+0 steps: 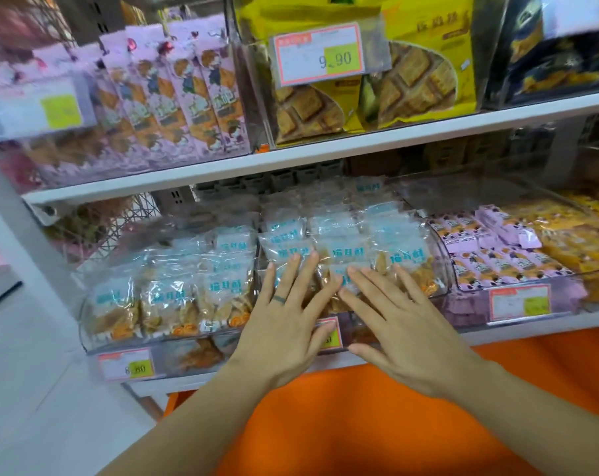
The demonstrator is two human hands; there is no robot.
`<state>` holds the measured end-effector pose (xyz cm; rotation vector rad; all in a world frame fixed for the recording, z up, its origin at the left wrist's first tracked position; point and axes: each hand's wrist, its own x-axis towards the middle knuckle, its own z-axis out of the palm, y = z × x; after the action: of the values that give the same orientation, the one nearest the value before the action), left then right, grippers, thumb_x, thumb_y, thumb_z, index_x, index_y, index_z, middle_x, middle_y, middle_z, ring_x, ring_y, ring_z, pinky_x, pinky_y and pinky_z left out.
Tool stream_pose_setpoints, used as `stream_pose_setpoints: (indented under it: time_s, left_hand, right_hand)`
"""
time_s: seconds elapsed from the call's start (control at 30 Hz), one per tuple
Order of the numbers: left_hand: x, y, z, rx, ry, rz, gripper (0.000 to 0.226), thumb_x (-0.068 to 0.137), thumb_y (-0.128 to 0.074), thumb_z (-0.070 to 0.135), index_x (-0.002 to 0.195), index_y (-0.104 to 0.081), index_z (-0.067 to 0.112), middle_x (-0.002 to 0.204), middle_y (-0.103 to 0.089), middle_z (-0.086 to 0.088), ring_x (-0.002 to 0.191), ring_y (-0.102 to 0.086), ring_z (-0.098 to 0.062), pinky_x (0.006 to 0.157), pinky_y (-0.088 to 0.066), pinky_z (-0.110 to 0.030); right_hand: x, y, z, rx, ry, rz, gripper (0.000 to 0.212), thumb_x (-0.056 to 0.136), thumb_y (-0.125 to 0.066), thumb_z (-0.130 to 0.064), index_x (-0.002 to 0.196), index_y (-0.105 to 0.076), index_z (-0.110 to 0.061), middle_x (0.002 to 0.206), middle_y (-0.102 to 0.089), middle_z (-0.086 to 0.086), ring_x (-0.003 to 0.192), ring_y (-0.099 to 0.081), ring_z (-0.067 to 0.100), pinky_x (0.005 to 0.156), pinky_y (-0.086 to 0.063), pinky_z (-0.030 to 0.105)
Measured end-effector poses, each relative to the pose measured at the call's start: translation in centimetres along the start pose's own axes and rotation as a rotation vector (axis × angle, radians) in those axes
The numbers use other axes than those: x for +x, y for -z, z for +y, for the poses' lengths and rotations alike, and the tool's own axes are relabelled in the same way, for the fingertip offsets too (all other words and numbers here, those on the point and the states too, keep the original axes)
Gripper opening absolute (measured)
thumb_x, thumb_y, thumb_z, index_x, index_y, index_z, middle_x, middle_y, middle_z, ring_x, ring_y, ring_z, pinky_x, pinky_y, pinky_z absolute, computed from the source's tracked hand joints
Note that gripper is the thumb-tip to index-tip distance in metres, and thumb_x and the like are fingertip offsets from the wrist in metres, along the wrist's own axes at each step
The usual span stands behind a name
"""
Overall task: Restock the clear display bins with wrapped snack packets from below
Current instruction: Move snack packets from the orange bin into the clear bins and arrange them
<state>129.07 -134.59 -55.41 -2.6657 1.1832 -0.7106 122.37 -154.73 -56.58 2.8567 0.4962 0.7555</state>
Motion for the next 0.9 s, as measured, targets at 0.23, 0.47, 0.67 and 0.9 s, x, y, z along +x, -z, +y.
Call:
stream_pose_setpoints:
  time_s: [0.23, 0.47, 0.67, 0.9]
  left_hand:
    - [-0.7, 3.0, -1.8, 0.031, 0.211, 0.048, 0.053, 0.094, -0.032, 0.038, 0.141, -0.039, 0.012, 0.150, -0.035, -0.018, 0.136, -0.038, -0.034, 0.110, -0.015, -0.060]
    - [0.0, 3.0, -1.6, 0.059, 0.277, -0.156, 0.067, 0.095, -0.020, 0.054, 0.150, -0.016, 0.018, 0.158, -0.013, -0.008, 0.144, -0.020, -0.028, 0.113, -0.005, -0.058]
    - [2.5, 4.0, -3.6, 0.195, 0.130, -0.361, 0.071, 0.098, -0.017, 0.055, 0.138, 0.032, 0.022, 0.143, 0.037, 0.000, 0.144, 0.019, -0.021, 0.108, 0.020, -0.051]
    - [3.2, 5.1, -5.1, 0.369, -0.080, -0.413, 0.074, 0.097, -0.019, 0.058, 0.137, 0.030, 0.021, 0.157, 0.023, -0.008, 0.147, 0.009, -0.026, 0.110, 0.015, -0.058]
  right_hand:
    - [1.4, 1.1, -1.2, 0.118, -0.015, 0.211, 0.049, 0.095, -0.037, -0.034, 0.137, -0.048, -0.013, 0.147, -0.041, 0.006, 0.137, -0.031, 0.022, 0.114, -0.017, 0.049]
    - [3.7, -0.6, -1.5, 0.107, -0.026, 0.204, 0.051, 0.093, -0.037, -0.025, 0.142, -0.038, -0.013, 0.151, -0.034, 0.007, 0.141, -0.023, 0.025, 0.114, -0.014, 0.044]
    - [4.1, -0.3, -1.4, 0.135, -0.042, 0.226, 0.058, 0.086, -0.067, -0.018, 0.139, -0.045, -0.013, 0.148, -0.039, 0.010, 0.138, -0.033, 0.029, 0.112, -0.016, 0.043]
    - [3.8, -0.2, -1.4, 0.127, -0.038, 0.195, 0.063, 0.080, -0.072, -0.015, 0.137, -0.047, -0.014, 0.148, -0.040, 0.009, 0.137, -0.035, 0.028, 0.112, -0.016, 0.042]
